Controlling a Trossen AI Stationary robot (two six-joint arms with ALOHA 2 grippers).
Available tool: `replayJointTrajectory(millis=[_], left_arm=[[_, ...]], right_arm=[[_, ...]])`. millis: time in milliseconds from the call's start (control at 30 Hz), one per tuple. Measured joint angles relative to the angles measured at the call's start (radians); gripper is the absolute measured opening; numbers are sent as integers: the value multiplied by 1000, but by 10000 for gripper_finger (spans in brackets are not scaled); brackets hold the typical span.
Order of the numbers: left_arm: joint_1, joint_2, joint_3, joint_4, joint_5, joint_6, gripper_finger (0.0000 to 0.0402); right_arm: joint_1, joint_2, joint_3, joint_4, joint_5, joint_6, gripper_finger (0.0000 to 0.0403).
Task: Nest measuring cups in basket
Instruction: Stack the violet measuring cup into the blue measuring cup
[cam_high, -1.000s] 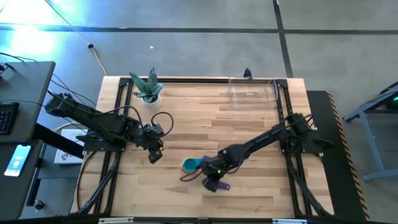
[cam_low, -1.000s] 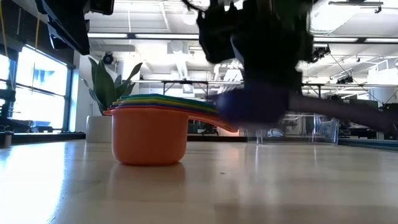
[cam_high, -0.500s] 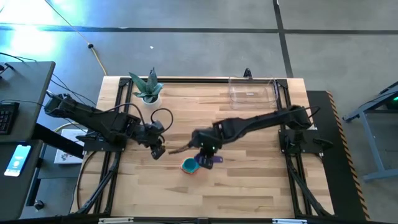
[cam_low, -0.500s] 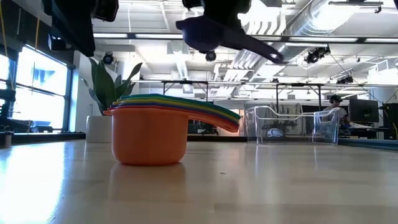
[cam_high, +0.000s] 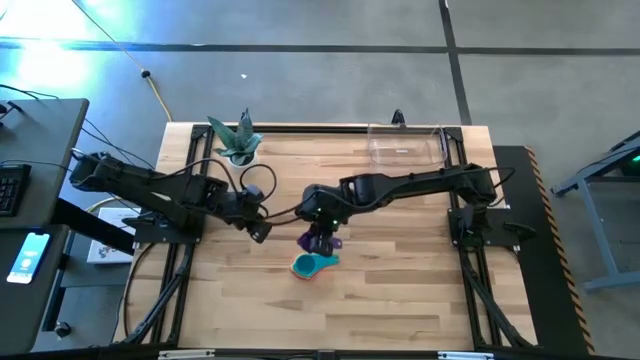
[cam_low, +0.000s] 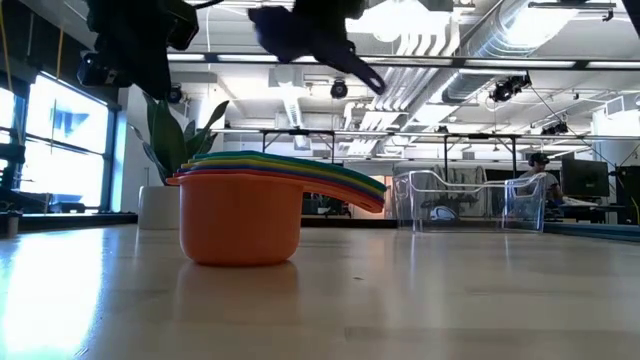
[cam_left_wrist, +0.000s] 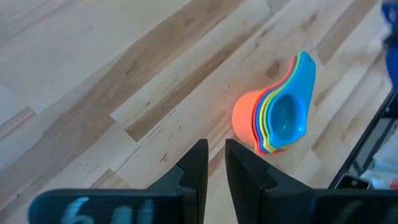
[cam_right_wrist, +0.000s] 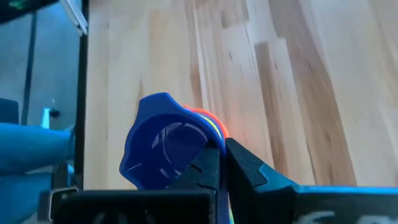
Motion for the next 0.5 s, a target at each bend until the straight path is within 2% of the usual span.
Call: replayJointTrajectory(millis=[200, 500], left_arm=[[31, 0, 0, 4, -1, -49, 46], [36, 0, 0, 8, -29, -53, 46]], right_arm=[[5, 42, -1, -6, -6, -14, 0], [26, 119, -1, 14, -63, -133, 0]])
